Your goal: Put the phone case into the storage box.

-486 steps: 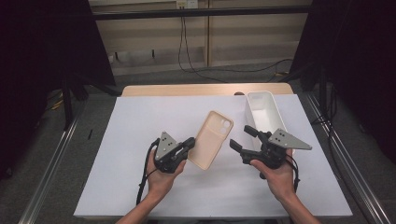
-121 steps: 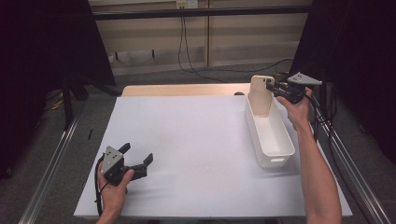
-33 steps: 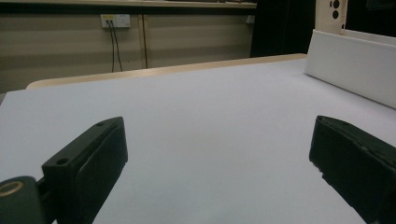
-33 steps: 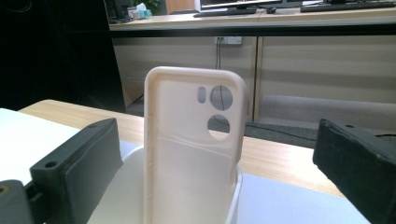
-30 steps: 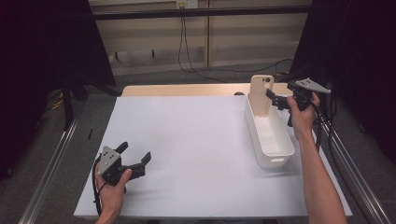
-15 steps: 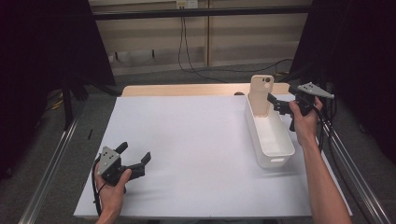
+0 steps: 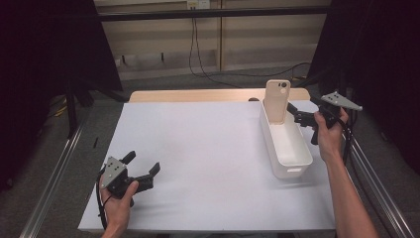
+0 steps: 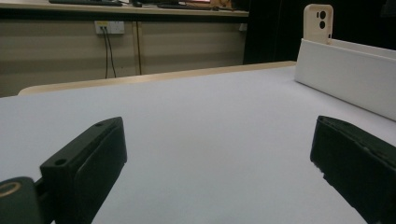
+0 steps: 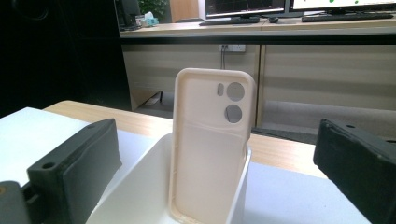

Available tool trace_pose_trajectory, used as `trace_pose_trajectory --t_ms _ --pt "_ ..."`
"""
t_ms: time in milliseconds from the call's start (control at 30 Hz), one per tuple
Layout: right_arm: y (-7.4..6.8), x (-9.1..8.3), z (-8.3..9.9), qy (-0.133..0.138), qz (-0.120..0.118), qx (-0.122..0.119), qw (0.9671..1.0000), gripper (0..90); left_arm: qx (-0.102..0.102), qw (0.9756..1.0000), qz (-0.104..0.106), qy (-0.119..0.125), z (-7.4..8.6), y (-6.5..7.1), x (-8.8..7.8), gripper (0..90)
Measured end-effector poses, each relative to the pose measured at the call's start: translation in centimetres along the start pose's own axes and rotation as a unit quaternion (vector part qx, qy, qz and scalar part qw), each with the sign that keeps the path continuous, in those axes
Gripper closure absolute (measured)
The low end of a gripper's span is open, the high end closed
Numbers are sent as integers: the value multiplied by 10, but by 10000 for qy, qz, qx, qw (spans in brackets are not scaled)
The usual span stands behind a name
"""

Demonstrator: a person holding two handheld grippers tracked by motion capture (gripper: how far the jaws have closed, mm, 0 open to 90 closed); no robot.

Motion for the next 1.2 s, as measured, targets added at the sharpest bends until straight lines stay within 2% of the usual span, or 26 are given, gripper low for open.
trace_pose_trajectory --t_ms 467,700,967,1200 --pt "-5 -23 3 110 -13 5 9999 0 45 9999 -29 98 -1 -3 -5 30" --pt "-10 -32 11 89 -33 -57 9999 0 -40 9999 -28 143 -2 -2 -6 28" --pt "-17 -46 11 112 -85 -157 9998 0 5 9998 -12 173 -3 -1 -8 20" --pt "-21 -56 13 150 -103 -135 9997 0 41 9999 -33 163 -3 -1 -8 21"
Point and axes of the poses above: each handheld gripper's, and its own axes: x roughly forward along the jaws, z roughly out of its underside, y roughly to its right, the point moved 10 cm from there along x, roughly forward along the jaws, and after that the axes turned 14 degrees about x, right-handed, at the moved point
